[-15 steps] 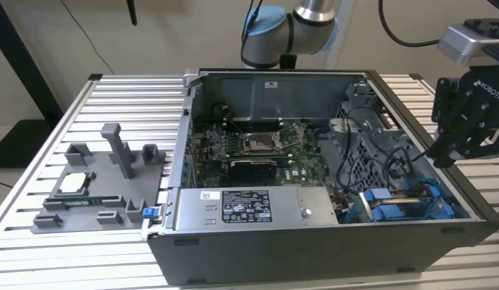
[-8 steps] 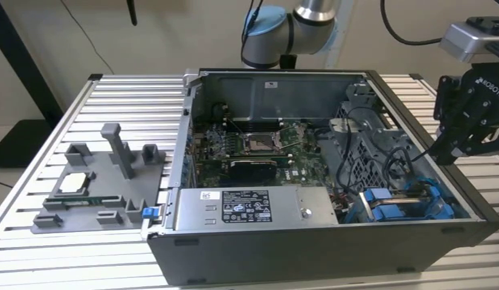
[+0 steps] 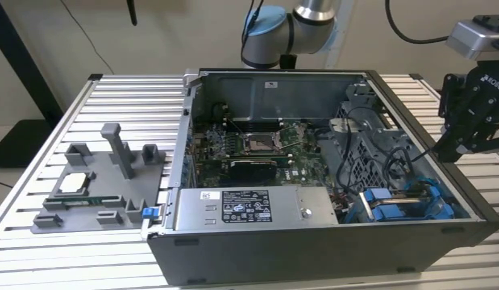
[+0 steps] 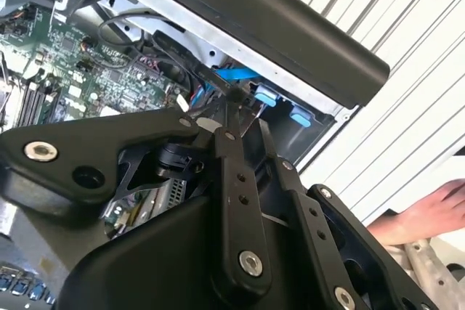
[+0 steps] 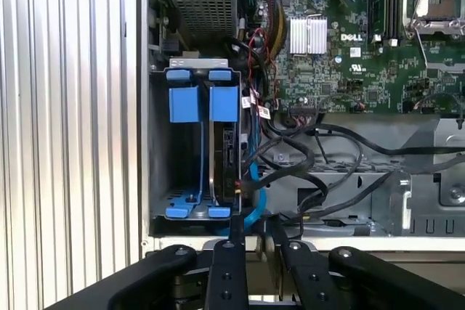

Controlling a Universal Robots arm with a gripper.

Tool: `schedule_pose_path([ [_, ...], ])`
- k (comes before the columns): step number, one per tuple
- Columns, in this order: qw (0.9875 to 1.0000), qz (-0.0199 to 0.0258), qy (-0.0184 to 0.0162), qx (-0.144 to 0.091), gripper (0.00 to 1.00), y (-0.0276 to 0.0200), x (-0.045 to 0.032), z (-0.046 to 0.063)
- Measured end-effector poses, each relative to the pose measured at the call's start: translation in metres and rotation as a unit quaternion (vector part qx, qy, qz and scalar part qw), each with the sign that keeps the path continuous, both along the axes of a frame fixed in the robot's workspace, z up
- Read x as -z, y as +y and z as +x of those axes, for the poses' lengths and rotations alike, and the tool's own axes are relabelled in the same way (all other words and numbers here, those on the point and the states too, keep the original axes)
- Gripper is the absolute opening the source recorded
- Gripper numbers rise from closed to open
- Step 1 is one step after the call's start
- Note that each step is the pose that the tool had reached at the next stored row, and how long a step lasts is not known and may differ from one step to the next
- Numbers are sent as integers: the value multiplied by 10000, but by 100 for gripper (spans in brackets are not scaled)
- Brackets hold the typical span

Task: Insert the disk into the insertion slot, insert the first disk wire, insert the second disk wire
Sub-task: 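Insert the second disk wire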

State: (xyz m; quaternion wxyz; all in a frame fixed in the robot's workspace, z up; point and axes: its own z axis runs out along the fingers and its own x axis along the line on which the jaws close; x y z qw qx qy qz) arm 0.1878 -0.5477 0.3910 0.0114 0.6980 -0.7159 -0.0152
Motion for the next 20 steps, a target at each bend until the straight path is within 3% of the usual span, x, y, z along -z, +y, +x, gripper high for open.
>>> schedule_pose_path([
  [12,10000,6,1,-4,100,16,31,75],
  [17,10000,19,2,-4,100,17,53,76],
  [19,10000,49,3,-4,100,16,60,77],
  [20,10000,50,2,-4,0,16,60,77],
])
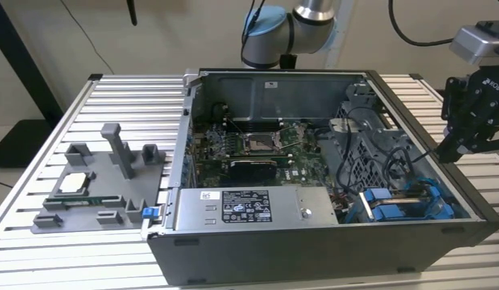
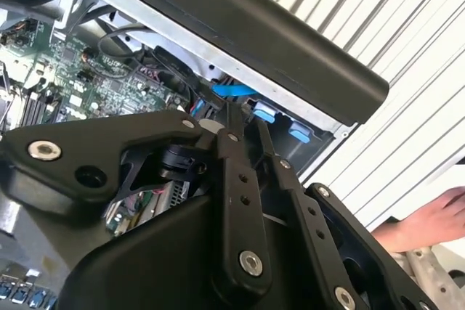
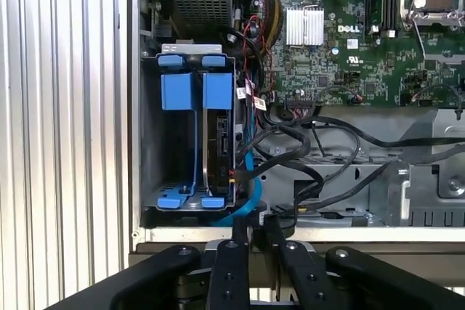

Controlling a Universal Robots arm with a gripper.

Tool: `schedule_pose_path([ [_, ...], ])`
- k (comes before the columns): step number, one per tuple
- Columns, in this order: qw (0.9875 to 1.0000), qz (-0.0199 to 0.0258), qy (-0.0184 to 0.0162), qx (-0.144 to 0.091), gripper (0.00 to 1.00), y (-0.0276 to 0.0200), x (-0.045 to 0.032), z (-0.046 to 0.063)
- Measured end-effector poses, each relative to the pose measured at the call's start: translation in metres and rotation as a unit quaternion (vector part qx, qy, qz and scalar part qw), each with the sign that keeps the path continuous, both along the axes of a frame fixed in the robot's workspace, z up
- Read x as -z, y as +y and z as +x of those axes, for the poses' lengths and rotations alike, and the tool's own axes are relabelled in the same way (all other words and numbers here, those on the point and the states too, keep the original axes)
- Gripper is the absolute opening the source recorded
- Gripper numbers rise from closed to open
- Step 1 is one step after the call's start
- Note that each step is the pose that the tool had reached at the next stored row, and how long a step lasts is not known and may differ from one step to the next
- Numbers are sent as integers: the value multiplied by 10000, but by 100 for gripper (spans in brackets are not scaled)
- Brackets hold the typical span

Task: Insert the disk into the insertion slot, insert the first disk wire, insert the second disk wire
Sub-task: 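Insert the second disk wire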

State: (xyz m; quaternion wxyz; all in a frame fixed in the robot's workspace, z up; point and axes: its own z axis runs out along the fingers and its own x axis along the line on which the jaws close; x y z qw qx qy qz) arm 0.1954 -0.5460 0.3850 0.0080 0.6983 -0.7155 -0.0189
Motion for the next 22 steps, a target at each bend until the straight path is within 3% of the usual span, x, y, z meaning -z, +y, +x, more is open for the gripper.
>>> schedule_pose_path([
  [22,10000,2,0,1,0,-1,3,-4],
])
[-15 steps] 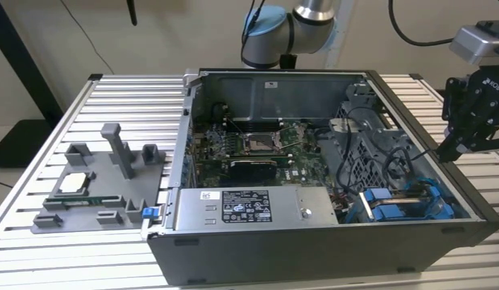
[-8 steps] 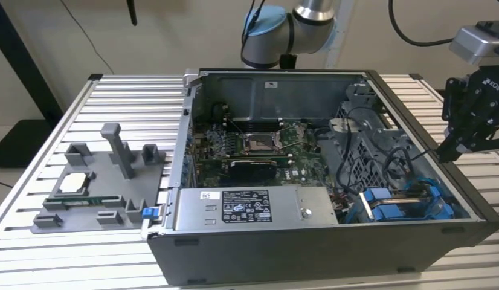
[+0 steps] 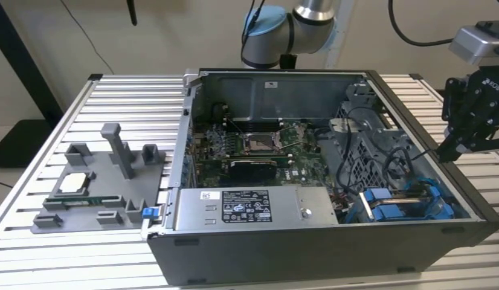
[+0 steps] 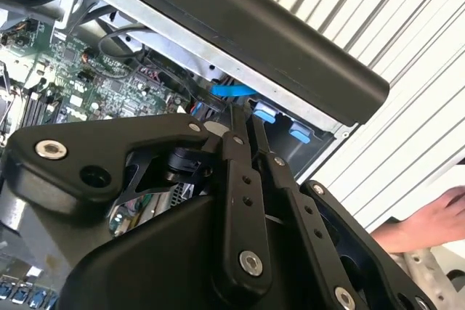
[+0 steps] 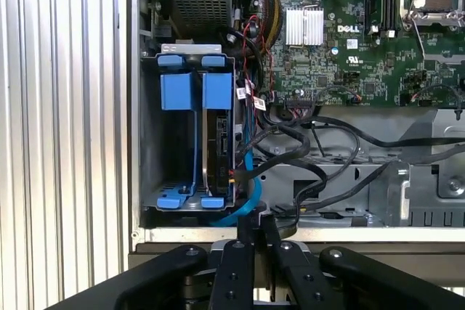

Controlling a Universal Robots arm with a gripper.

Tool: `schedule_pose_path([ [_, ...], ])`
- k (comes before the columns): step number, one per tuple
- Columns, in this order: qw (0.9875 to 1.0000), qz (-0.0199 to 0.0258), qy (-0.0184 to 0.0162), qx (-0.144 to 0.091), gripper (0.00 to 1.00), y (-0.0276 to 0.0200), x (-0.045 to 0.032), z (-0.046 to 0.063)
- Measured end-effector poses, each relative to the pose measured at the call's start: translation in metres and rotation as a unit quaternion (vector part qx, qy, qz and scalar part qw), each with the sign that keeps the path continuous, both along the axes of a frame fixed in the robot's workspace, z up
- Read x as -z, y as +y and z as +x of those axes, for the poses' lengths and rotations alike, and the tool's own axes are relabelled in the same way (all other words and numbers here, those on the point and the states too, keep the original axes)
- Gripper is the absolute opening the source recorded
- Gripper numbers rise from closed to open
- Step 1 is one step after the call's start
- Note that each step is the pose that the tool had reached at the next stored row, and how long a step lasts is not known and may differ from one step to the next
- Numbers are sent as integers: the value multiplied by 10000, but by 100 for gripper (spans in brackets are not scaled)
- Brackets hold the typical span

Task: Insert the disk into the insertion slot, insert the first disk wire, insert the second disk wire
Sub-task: 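Insert the second disk wire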

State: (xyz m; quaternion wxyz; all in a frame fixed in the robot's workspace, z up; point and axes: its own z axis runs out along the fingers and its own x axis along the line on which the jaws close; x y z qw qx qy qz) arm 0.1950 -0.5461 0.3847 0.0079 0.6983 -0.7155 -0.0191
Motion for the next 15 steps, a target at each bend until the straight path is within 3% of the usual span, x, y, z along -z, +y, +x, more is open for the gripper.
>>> schedule_pose_path([
  [6,10000,-1,3,-1,0,19,-35,-61],
  [15,10000,-1,6,0,0,54,-63,-321],
])
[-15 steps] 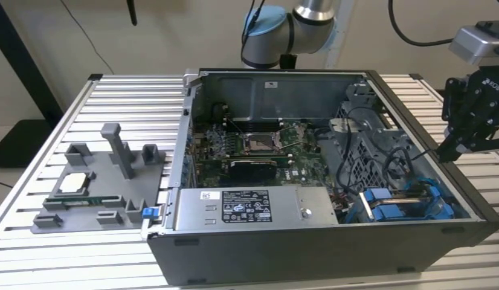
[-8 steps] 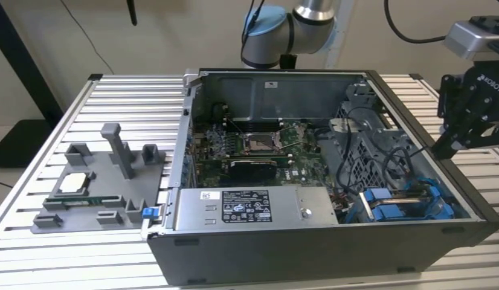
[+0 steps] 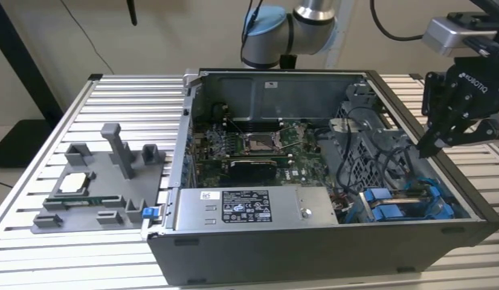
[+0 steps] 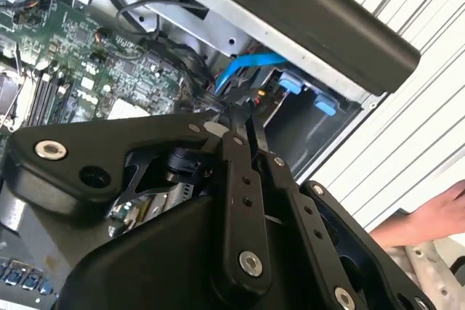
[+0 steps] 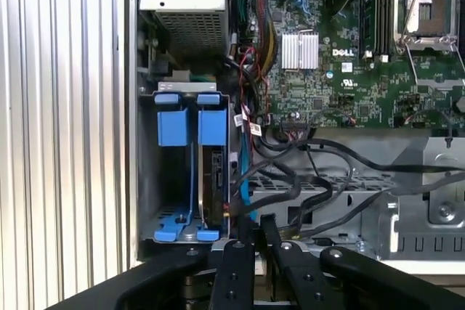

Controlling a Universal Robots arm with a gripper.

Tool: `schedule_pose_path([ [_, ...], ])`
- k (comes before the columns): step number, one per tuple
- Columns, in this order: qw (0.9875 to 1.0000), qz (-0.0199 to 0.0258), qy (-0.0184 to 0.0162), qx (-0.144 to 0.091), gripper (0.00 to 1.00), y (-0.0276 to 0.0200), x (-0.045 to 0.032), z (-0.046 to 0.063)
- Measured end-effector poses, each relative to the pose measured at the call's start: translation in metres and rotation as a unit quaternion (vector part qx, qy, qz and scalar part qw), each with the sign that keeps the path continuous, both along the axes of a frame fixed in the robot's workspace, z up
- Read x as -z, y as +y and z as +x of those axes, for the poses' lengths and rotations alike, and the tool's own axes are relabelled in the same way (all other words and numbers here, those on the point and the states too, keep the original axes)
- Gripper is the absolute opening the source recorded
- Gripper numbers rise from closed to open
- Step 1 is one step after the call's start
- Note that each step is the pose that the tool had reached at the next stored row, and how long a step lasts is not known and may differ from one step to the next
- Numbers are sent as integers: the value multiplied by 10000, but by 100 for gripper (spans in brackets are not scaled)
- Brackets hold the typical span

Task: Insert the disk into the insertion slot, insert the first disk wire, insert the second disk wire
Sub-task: 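Insert the second disk wire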

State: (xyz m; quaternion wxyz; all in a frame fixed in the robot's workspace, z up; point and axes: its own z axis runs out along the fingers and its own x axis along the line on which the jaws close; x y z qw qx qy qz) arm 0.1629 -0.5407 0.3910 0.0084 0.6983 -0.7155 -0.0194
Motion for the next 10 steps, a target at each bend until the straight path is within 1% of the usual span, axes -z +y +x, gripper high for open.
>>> schedule_pose_path([
  [4,10000,0,0,0,0,13,-2,-144],
  [10,10000,4,0,0,0,14,-2,-397],
])
